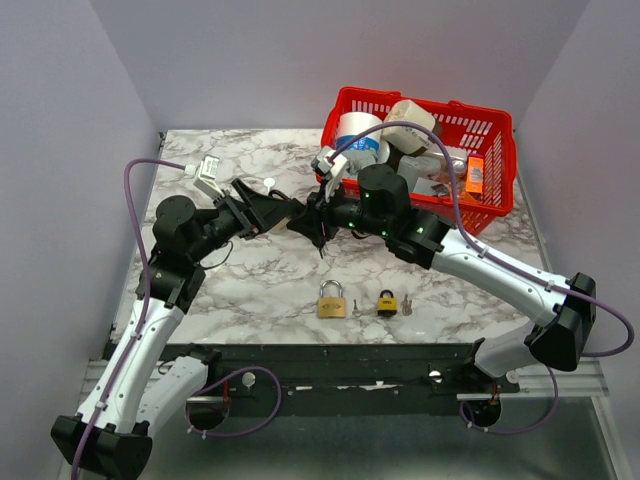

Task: Lock with the key
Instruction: Lock the lock.

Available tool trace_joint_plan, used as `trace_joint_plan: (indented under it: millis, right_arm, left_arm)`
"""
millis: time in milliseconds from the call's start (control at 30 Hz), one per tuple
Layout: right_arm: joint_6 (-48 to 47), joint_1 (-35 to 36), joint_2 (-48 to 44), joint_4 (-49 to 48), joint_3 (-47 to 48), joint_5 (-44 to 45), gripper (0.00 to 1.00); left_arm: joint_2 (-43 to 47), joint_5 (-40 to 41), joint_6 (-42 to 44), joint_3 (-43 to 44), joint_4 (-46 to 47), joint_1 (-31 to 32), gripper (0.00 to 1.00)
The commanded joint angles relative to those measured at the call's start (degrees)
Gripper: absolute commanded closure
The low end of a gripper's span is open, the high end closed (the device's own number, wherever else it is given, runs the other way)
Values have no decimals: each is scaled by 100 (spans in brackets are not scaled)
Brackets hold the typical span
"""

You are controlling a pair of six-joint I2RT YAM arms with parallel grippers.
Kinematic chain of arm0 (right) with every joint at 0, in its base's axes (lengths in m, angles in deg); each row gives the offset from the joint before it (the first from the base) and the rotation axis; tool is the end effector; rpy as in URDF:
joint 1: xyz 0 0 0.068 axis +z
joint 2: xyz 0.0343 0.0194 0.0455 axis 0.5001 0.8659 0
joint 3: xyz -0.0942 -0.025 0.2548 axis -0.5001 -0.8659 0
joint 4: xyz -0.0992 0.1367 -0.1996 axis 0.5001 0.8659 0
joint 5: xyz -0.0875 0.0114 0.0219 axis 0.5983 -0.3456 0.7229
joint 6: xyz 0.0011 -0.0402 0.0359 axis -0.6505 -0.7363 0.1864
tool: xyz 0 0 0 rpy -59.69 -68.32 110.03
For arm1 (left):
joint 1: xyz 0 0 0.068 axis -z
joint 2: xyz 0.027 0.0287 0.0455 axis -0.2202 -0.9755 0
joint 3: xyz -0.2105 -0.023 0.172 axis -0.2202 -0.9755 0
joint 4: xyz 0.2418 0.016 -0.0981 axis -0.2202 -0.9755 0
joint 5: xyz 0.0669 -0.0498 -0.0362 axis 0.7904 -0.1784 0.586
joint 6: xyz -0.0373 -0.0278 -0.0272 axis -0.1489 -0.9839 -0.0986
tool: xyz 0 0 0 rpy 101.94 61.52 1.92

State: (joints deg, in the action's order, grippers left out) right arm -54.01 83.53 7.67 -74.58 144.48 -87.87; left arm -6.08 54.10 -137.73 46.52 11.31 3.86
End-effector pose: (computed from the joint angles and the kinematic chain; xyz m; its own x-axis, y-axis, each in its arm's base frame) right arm 0.1959 0.2790 0.3920 -0.2464 -0.1182 -0.9619 -0.8929 0.4135 0.1779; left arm 0.1721 -0.0690 0.3775 -0.6121 -0.5737 -0.5443 0.3673 0.4033 -0.8381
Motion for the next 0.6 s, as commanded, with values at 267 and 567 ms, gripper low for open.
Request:
trace_joint_plan:
  millis: [267, 567]
  right_arm:
    - [167, 177, 47, -1126, 205, 560, 99]
    - [142, 256, 108, -1337, 99, 816, 99]
  left_arm:
    - [-300, 96, -760, -280, 896, -23, 24]
    - [-380, -62, -936, -579, 1151, -23, 32]
